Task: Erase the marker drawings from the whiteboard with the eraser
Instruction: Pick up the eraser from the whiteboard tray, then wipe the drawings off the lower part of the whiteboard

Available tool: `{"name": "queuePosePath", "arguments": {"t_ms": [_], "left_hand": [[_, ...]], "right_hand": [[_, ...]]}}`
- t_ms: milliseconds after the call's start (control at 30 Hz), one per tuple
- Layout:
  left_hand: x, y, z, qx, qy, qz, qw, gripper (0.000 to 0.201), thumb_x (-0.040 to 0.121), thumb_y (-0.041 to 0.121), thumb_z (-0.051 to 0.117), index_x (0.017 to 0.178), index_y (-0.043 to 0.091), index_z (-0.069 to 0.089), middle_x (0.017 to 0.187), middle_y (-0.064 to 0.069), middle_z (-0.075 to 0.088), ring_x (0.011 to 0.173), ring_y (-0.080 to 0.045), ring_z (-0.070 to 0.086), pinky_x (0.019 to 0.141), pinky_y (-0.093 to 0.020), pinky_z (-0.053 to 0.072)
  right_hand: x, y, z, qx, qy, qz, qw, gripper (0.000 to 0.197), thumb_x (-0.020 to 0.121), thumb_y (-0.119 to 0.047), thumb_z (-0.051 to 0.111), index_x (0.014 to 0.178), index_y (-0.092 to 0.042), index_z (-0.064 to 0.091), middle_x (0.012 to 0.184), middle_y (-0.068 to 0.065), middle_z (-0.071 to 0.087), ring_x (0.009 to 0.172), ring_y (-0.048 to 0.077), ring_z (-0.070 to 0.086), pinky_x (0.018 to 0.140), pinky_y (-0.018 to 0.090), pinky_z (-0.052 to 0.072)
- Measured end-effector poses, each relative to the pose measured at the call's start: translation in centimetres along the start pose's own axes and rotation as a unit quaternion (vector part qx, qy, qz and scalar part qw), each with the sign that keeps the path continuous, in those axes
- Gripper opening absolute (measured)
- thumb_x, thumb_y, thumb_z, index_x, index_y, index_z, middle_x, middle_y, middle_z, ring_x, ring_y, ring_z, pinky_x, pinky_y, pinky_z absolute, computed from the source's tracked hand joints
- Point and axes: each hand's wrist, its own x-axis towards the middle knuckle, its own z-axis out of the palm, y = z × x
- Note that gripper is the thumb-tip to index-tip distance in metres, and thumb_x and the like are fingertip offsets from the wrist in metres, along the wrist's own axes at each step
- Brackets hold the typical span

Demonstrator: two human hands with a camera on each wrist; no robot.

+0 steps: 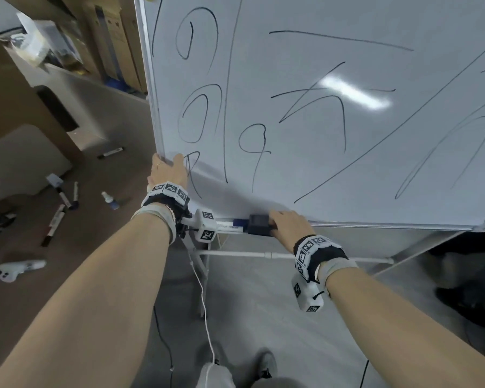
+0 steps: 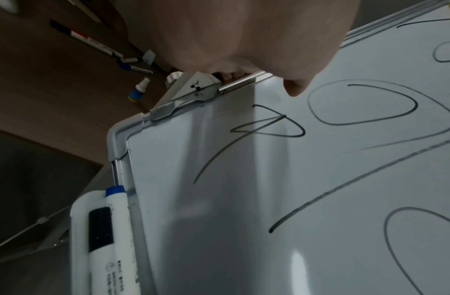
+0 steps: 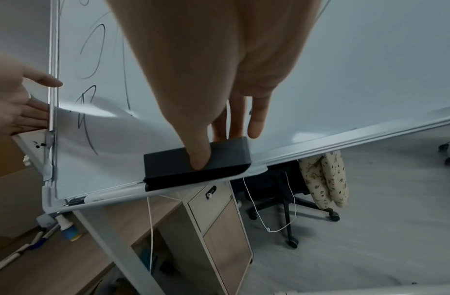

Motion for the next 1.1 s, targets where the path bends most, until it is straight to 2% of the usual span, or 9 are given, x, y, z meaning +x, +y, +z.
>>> {"name": "queuePosePath", "arguments": {"t_ms": [233, 333, 400, 467, 600, 733, 866, 966, 1100], "left_hand": [[0.5, 0.7, -0.6, -0.044, -0.021, -0.027, 0.998, 0.062, 0.09, 0.051, 0.038, 0.143, 0.018, 0.04, 0.142, -0.009, 0.051, 0.126, -0.034, 0.048, 0.105, -0.043, 0.033], [1.4, 2.2, -2.0, -0.1, -0.047, -0.054, 0.992, 0.056, 0.099, 0.042, 0.038, 0.14, 0.004, 0.044, 0.139, -0.019, 0.048, 0.123, -0.036, 0.049, 0.1, -0.039, 0.036], [2.0, 3.4, -3.5, -0.102, -0.084, -0.062, 0.989, 0.055, 0.102, 0.037, 0.035, 0.144, 0.001, 0.039, 0.142, -0.022, 0.045, 0.127, -0.038, 0.047, 0.103, -0.039, 0.035], [2.9, 4.6, -5.1, -0.137, -0.103, -0.078, 0.982, 0.061, 0.101, 0.043, 0.032, 0.145, 0.002, 0.04, 0.145, -0.02, 0.045, 0.129, -0.036, 0.045, 0.106, -0.038, 0.031], [5.8, 8.2, -8.0, -0.174, -0.129, -0.013, 0.976, 0.052, 0.104, 0.037, 0.029, 0.135, 0.0, 0.049, 0.137, -0.02, 0.052, 0.122, -0.035, 0.051, 0.097, -0.035, 0.036], [8.7, 12.8, -10.5, -0.249, -0.139, 0.015, 0.958, 0.06, 0.101, 0.048, 0.033, 0.136, 0.003, 0.051, 0.138, -0.013, 0.051, 0.119, -0.029, 0.05, 0.106, -0.036, 0.034], [10.6, 16.0, -11.0, -0.263, -0.167, 0.054, 0.949, 0.04, 0.101, 0.041, 0.034, 0.106, 0.005, 0.052, 0.13, -0.02, 0.056, 0.105, -0.029, 0.05, 0.104, -0.038, 0.039], [11.7, 17.7, -10.5, -0.256, -0.176, 0.092, 0.946, 0.048, 0.1, 0.037, 0.033, 0.116, -0.002, 0.056, 0.127, -0.022, 0.057, 0.106, -0.032, 0.054, 0.095, -0.035, 0.039], [13.3, 20.3, -10.4, -0.297, -0.157, 0.099, 0.937, 0.045, 0.097, 0.039, 0.039, 0.106, 0.003, 0.064, 0.119, -0.022, 0.063, 0.094, -0.027, 0.055, 0.09, -0.036, 0.043]], "right_hand": [[1.1, -0.8, -2.9, 0.078, 0.016, 0.017, 0.997, 0.047, 0.087, -0.029, 0.073, 0.125, -0.014, 0.05, 0.124, 0.009, 0.056, 0.117, 0.029, 0.047, 0.095, 0.039, 0.043], [3.0, -3.2, -6.3, 0.118, 0.073, -0.025, 0.99, 0.057, 0.088, -0.033, 0.072, 0.136, -0.013, 0.048, 0.131, 0.008, 0.054, 0.121, 0.026, 0.045, 0.101, 0.036, 0.04], [4.8, -5.5, -9.3, 0.115, 0.119, -0.058, 0.984, 0.059, 0.089, -0.035, 0.07, 0.139, -0.015, 0.047, 0.131, 0.007, 0.053, 0.123, 0.025, 0.042, 0.102, 0.036, 0.039], [7.0, -7.7, -12.4, 0.109, 0.166, -0.084, 0.976, 0.058, 0.089, -0.036, 0.07, 0.139, -0.016, 0.049, 0.129, 0.006, 0.053, 0.121, 0.025, 0.042, 0.102, 0.037, 0.039], [10.9, -11.3, -18.1, 0.108, 0.248, -0.112, 0.956, 0.055, 0.087, -0.034, 0.071, 0.136, -0.017, 0.053, 0.126, 0.005, 0.053, 0.117, 0.025, 0.042, 0.101, 0.036, 0.04], [13.8, -13.5, -22.5, 0.117, 0.329, -0.096, 0.932, 0.054, 0.083, -0.03, 0.073, 0.132, -0.016, 0.056, 0.123, 0.005, 0.054, 0.115, 0.025, 0.044, 0.098, 0.039, 0.042], [16.5, -14.0, -26.1, 0.117, 0.379, -0.056, 0.916, 0.053, 0.083, -0.032, 0.072, 0.131, -0.018, 0.055, 0.124, 0.004, 0.057, 0.115, 0.025, 0.045, 0.097, 0.042, 0.043], [18.3, -13.6, -29.0, 0.11, 0.417, -0.029, 0.902, 0.057, 0.086, -0.034, 0.069, 0.138, -0.021, 0.05, 0.126, 0.007, 0.057, 0.116, 0.029, 0.045, 0.1, 0.043, 0.042], [20.9, -13.2, -32.9, 0.097, 0.459, -0.037, 0.882, 0.061, 0.088, -0.035, 0.069, 0.143, -0.024, 0.047, 0.127, 0.007, 0.054, 0.117, 0.028, 0.043, 0.101, 0.041, 0.041]]}}
